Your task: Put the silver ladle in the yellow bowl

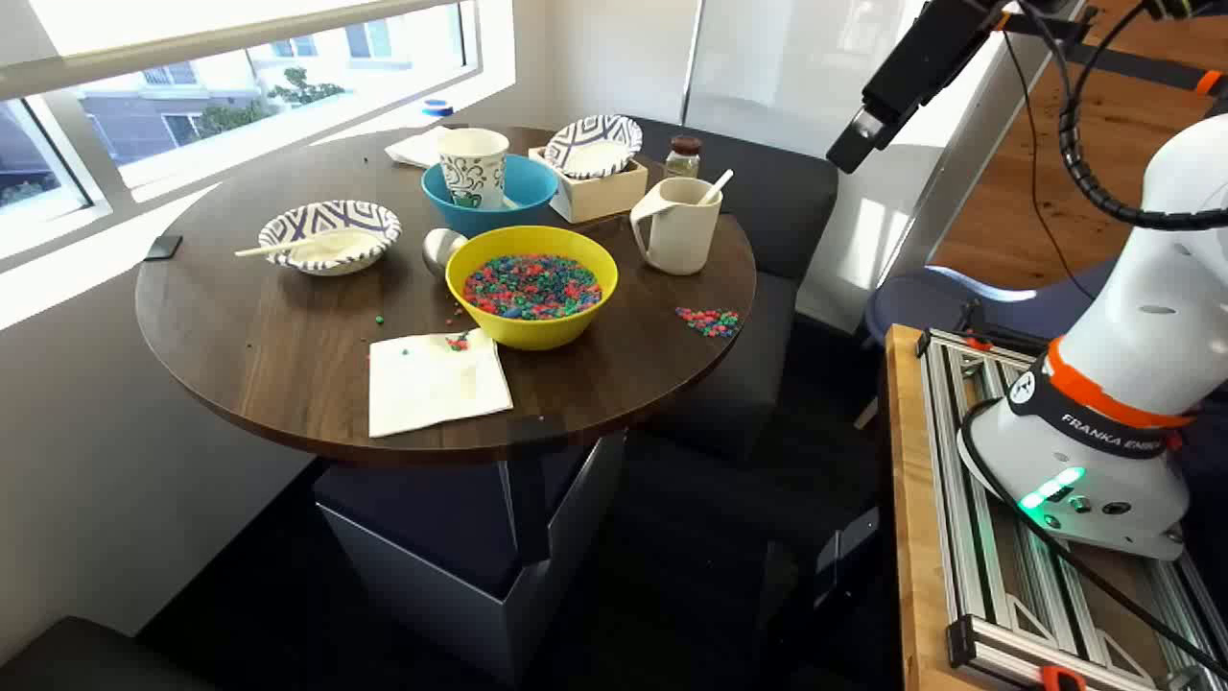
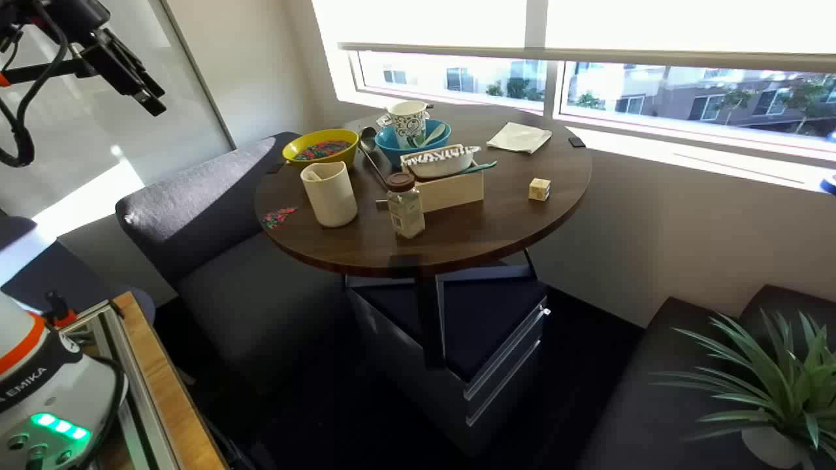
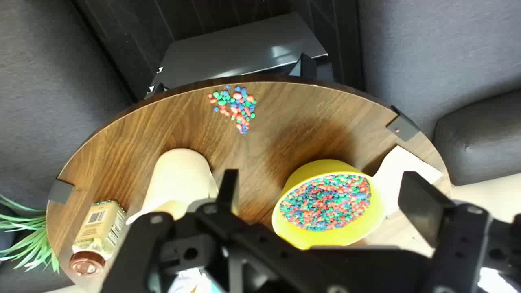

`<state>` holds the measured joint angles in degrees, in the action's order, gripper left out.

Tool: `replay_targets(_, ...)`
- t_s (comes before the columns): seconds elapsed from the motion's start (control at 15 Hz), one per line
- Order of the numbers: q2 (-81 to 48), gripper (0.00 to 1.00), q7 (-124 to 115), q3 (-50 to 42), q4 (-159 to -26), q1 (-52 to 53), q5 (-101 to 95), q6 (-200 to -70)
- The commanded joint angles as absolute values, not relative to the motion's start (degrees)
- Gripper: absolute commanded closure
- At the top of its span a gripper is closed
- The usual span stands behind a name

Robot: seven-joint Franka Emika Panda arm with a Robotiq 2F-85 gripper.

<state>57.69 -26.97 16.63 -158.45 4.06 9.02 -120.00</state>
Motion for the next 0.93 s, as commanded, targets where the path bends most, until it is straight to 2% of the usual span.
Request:
replay_targets(0.0,57.64,0.00,-26.81,16.72,-158.79,3.86,9.13,-119.78)
replay_targets(0.33,57.42,0.00,-26.83,16.70,-159.51,3.87,9.09,-119.79)
replay_targets(0.53,54.35,0.00,-19.31,13.86,-158.92,6.16,9.85,-130.18)
replay_targets(0.87,39.82,0.00,-2.42,7.59,-153.57,9.26,7.95,-142.56)
